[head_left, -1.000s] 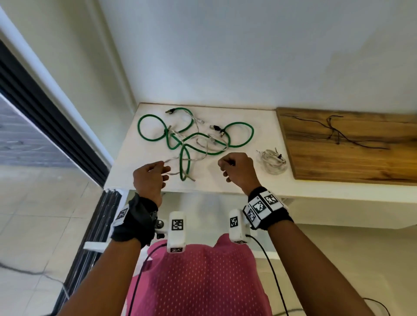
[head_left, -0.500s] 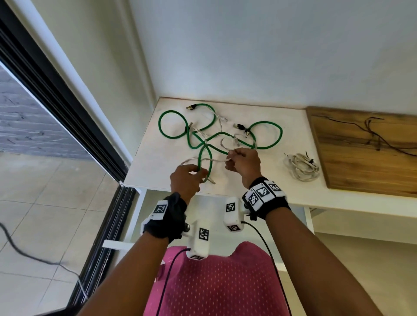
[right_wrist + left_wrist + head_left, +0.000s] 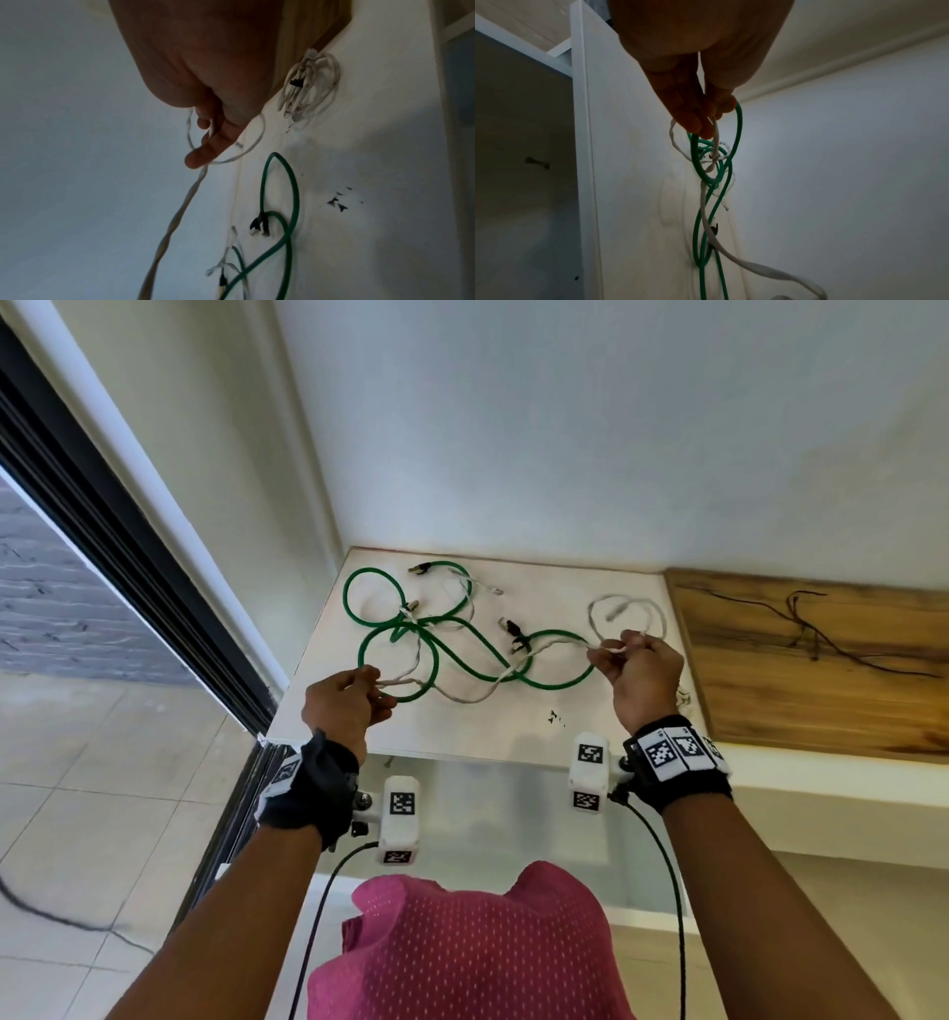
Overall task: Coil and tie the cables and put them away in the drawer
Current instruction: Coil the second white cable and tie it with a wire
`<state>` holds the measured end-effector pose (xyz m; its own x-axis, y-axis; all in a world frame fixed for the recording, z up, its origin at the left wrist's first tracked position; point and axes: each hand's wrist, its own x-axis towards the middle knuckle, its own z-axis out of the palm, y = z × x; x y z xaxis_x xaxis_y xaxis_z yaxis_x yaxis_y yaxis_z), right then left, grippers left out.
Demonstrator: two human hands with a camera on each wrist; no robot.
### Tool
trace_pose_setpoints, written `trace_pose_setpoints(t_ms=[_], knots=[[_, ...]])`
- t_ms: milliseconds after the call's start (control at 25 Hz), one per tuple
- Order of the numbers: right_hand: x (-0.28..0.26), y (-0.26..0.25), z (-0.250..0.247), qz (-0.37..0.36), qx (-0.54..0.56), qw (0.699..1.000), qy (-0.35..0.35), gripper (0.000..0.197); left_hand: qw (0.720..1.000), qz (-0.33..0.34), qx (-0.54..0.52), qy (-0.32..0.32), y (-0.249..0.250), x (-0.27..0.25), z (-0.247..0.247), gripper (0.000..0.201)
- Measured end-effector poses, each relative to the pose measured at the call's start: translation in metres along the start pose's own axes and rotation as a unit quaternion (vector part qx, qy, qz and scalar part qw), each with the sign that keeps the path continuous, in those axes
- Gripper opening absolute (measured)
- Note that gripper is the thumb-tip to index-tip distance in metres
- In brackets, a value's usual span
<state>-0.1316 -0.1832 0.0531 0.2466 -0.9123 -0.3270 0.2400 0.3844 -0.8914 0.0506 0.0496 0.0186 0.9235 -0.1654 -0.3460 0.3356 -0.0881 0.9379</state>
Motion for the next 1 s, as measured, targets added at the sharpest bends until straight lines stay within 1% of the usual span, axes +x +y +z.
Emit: trace_pose_setpoints(t_ms=[40, 80, 120, 160, 200, 240, 280, 320, 360, 400, 480, 520, 560, 600, 640, 680, 720, 760, 800, 840, 880, 920, 960, 1000], knots=[[-0.001, 0.005, 0.000, 0.018, -0.030, 0.999, -0.016, 0.023, 1.000, 0.006, 0.008, -0.021, 0.000, -0.003, 0.002, 0.015], [-0.003, 0.012, 0.000, 0.037, -0.088, 0.994, -0.047, 0.020, 0.999, 0.013, 0.016, -0.047, -0.001, -0.006, 0.005, 0.016], [-0.005, 0.022, -0.001, 0.051, -0.159, 0.983, -0.079, 0.018, 0.997, 0.020, 0.024, -0.068, -0.002, -0.010, 0.006, 0.016], [-0.006, 0.030, 0.000, 0.050, -0.236, 0.966, -0.095, 0.018, 0.996, 0.023, 0.030, -0.080, -0.003, -0.012, 0.008, 0.016], [-0.007, 0.036, 0.001, 0.021, -0.313, 0.946, -0.085, 0.019, 0.996, 0.023, 0.034, -0.082, -0.005, -0.013, 0.009, 0.015], [-0.008, 0.038, 0.003, -0.026, -0.379, 0.923, -0.054, 0.016, 0.996, 0.022, 0.038, -0.077, -0.007, -0.013, 0.009, 0.014], [-0.009, 0.037, 0.006, -0.076, -0.425, 0.901, -0.025, 0.009, 0.997, 0.020, 0.041, -0.068, -0.010, -0.012, 0.008, 0.014], [-0.012, 0.035, 0.009, -0.122, -0.457, 0.881, -0.012, 0.014, 0.997, 0.019, 0.045, -0.060, -0.013, -0.011, 0.006, 0.013], [-0.016, 0.035, 0.013, -0.161, -0.481, 0.861, -0.030, 0.026, 0.997, 0.018, 0.048, -0.055, -0.015, -0.011, 0.004, 0.013], [-0.020, 0.037, 0.017, -0.208, -0.506, 0.834, -0.072, 0.036, 0.997, 0.017, 0.049, -0.053, -0.018, -0.010, 0.003, 0.014], [-0.032, 0.047, 0.024, -0.320, -0.550, 0.751, -0.176, 0.048, 0.997, 0.016, 0.049, -0.055, -0.023, -0.009, 0.000, 0.015], [-0.037, 0.055, 0.026, -0.360, -0.544, 0.719, -0.239, 0.050, 0.997, 0.018, 0.047, -0.059, -0.024, -0.010, 0.000, 0.015], [-0.042, 0.063, 0.028, -0.366, -0.542, 0.691, -0.308, 0.054, 0.997, 0.021, 0.044, -0.065, -0.025, -0.010, 0.000, 0.015], [-0.047, 0.069, 0.029, -0.346, -0.559, 0.661, -0.363, 0.063, 0.996, 0.027, 0.041, -0.075, -0.024, -0.010, 0.000, 0.015], [-0.051, 0.076, 0.032, -0.315, -0.594, 0.625, -0.397, 0.069, 0.995, 0.034, 0.038, -0.088, -0.023, -0.009, -0.001, 0.014], [-0.055, 0.080, 0.033, -0.286, -0.647, 0.579, -0.405, 0.067, 0.993, 0.038, 0.031, -0.108, -0.022, -0.009, -0.002, 0.013], [-0.055, 0.082, 0.033, -0.254, -0.692, 0.544, -0.401, 0.056, 0.990, 0.037, 0.023, -0.132, -0.020, -0.008, -0.002, 0.013], [-0.054, 0.083, 0.032, -0.229, -0.716, 0.529, -0.393, 0.042, 0.987, 0.032, 0.021, -0.154, -0.018, -0.007, -0.005, 0.013], [-0.051, 0.083, 0.029, -0.222, -0.726, 0.523, -0.387, 0.028, 0.986, 0.028, 0.036, -0.158, -0.018, -0.004, -0.008, 0.013], [-0.047, 0.082, 0.024, -0.231, -0.724, 0.525, -0.383, 0.019, 0.989, 0.028, 0.062, -0.134, -0.020, 0.000, -0.010, 0.013], [-0.041, 0.081, 0.019, -0.253, -0.702, 0.542, -0.386, 0.014, 0.991, 0.033, 0.097, -0.084, -0.023, 0.004, -0.013, 0.012], [-0.035, 0.080, 0.013, -0.275, -0.657, 0.577, -0.398, 0.011, 0.992, 0.029, 0.121, -0.030, -0.027, 0.008, -0.016, 0.011], [-0.031, 0.078, 0.007, -0.306, -0.594, 0.619, -0.412, 0.008, 0.992, 0.009, 0.129, 0.002, -0.029, 0.010, -0.017, 0.011], [-0.030, 0.075, 0.002, -0.329, -0.535, 0.654, -0.422, 0.005, 0.992, -0.027, 0.121, 0.006, -0.030, 0.009, -0.017, 0.015]])
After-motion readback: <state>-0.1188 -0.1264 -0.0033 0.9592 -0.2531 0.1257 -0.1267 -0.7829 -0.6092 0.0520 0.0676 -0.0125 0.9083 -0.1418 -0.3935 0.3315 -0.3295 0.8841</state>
